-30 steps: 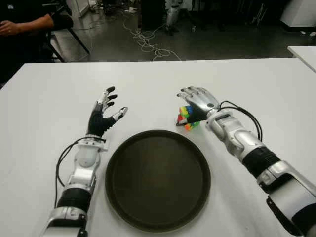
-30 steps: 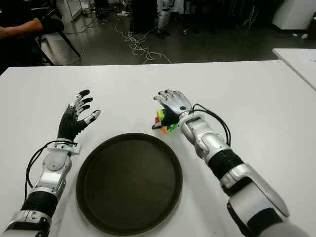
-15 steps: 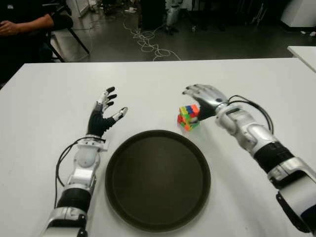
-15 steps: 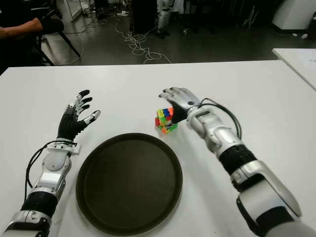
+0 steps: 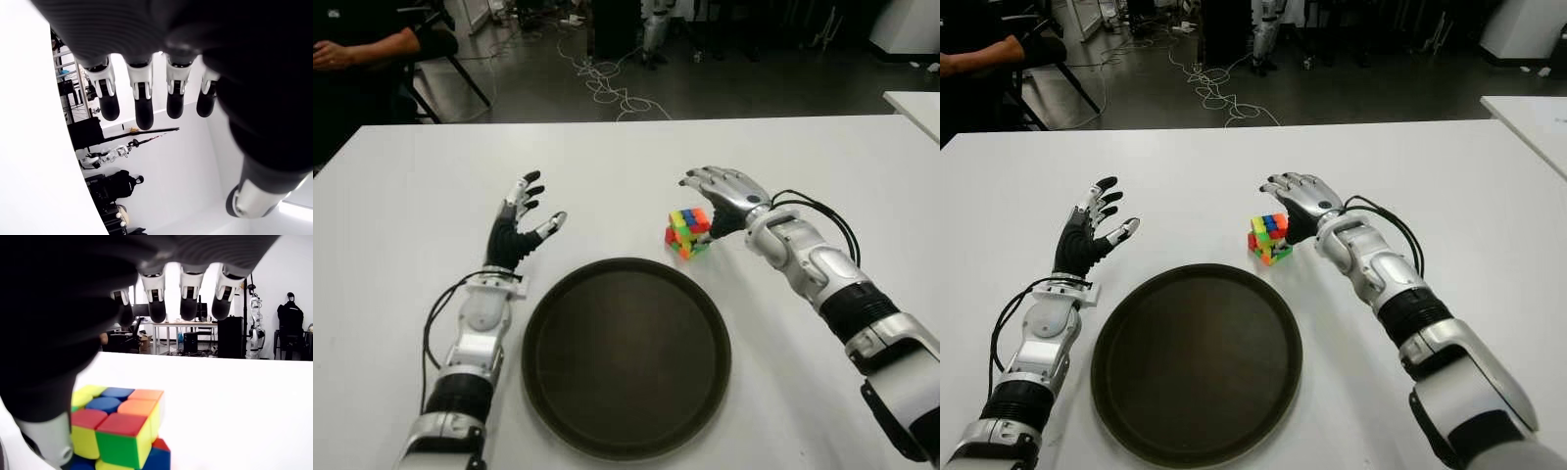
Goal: Pick up the Rubik's Cube and put it in the plate
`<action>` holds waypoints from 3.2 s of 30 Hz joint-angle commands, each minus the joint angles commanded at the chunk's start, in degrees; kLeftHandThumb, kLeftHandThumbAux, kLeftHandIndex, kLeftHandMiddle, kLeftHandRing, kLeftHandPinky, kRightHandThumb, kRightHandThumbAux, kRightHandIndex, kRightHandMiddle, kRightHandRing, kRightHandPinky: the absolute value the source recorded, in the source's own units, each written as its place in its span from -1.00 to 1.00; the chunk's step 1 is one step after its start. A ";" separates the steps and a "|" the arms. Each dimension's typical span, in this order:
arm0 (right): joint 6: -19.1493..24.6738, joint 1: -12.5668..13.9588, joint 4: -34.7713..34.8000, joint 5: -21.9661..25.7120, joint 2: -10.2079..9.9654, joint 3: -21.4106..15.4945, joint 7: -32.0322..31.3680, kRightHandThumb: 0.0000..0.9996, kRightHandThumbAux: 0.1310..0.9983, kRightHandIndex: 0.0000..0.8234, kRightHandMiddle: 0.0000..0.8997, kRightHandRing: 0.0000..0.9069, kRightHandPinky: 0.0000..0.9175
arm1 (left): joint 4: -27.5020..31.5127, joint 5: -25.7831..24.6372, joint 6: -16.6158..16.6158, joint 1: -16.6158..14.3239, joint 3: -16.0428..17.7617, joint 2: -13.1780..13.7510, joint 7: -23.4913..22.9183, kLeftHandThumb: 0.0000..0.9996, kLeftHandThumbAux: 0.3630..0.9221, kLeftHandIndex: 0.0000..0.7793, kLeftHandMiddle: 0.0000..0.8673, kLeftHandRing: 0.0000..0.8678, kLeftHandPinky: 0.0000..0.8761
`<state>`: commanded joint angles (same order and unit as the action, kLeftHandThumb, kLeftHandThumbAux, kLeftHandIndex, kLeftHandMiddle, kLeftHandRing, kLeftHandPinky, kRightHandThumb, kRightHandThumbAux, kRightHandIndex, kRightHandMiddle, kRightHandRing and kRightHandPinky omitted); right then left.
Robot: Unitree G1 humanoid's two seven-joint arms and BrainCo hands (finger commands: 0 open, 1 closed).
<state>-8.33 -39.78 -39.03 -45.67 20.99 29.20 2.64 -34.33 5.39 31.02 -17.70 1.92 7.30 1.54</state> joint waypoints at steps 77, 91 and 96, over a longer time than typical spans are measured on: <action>1.75 -0.27 -5.84 -0.64 -5.76 1.69 5.77 -1.00 0.55 -0.87 -0.90 -0.86 -0.81 | -0.05 1.15 1.34 0.11 -0.19 -0.04 0.84 -0.77 0.19 -0.77 -0.78 -0.77 -0.72; 1.97 -0.78 -8.22 -0.33 -6.51 1.89 6.82 -1.00 0.57 -0.83 -0.87 -0.81 -0.74 | 0.36 1.11 0.73 0.21 -0.29 -0.21 0.92 -0.76 0.22 -0.78 -0.77 -0.76 -0.72; 1.99 -1.10 -10.26 -0.09 -7.17 1.82 7.43 -1.00 0.56 -0.81 -0.84 -0.75 -0.65 | 0.13 0.88 0.83 0.14 -0.24 -0.22 0.74 -0.74 0.25 -0.78 -0.79 -0.78 -0.74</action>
<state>-6.34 -40.89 -49.28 -45.76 13.82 31.02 10.07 -34.21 6.27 31.85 -17.56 1.68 7.08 2.28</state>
